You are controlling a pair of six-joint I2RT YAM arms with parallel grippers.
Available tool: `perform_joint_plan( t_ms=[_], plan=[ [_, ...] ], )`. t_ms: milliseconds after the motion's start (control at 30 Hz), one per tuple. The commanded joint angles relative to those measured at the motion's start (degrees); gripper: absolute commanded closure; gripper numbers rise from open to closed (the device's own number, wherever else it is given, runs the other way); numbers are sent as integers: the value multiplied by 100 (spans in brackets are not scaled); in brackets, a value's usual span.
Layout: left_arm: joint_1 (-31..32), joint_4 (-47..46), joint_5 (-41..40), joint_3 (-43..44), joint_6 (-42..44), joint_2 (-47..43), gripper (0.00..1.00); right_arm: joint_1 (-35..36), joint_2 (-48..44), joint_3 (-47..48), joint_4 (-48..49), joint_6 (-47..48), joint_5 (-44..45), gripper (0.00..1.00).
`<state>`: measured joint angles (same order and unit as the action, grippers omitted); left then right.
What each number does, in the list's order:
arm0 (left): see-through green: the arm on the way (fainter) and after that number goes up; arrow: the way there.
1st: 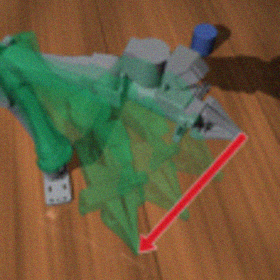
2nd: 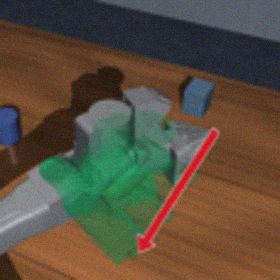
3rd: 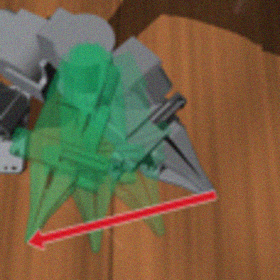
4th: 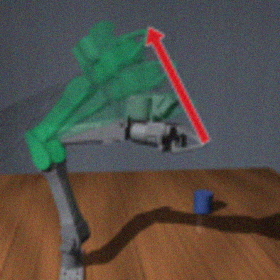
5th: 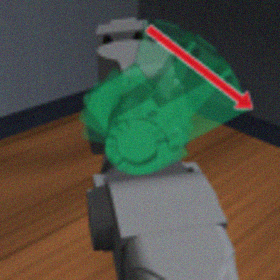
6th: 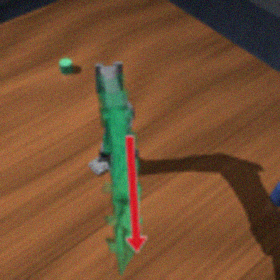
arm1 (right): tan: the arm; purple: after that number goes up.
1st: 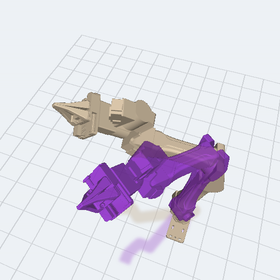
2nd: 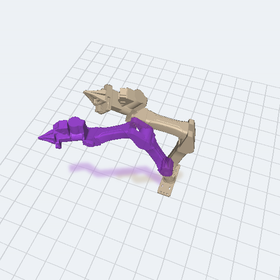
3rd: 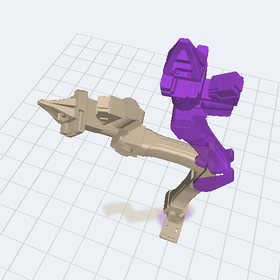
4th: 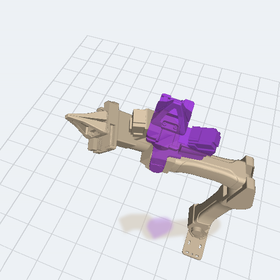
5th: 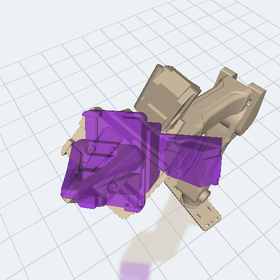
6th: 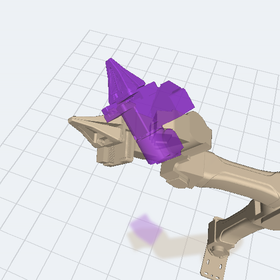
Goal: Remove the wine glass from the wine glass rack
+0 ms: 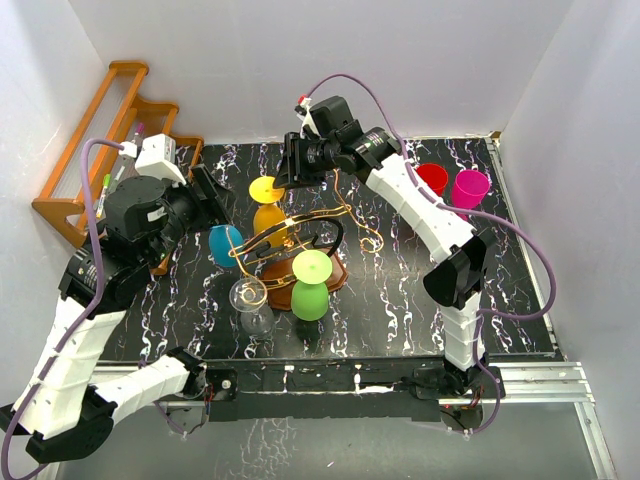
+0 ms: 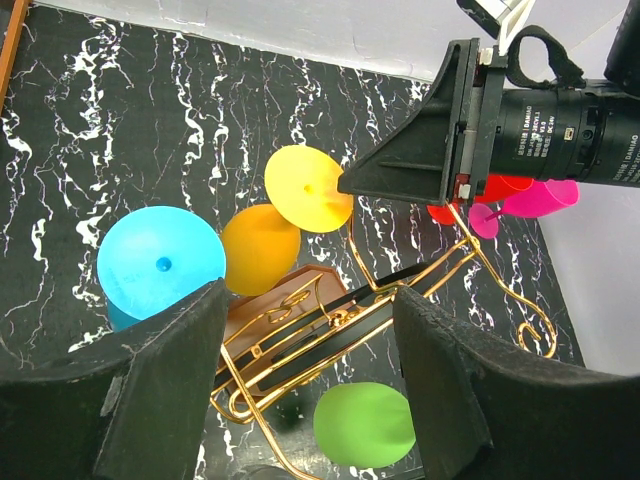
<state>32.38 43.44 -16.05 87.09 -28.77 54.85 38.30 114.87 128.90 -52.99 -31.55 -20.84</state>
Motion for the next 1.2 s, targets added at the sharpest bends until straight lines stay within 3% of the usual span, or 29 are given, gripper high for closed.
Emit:
perform_joint_plan(
  t_ms=[0, 1167],
  plan=[
    [0, -46, -81, -43, 25, -95, 34, 60, 98, 214, 164, 40, 60, 63],
    [3, -35, -135, -123, 39, -146, 34, 259, -155, -141, 974, -202, -208, 65]
  ],
)
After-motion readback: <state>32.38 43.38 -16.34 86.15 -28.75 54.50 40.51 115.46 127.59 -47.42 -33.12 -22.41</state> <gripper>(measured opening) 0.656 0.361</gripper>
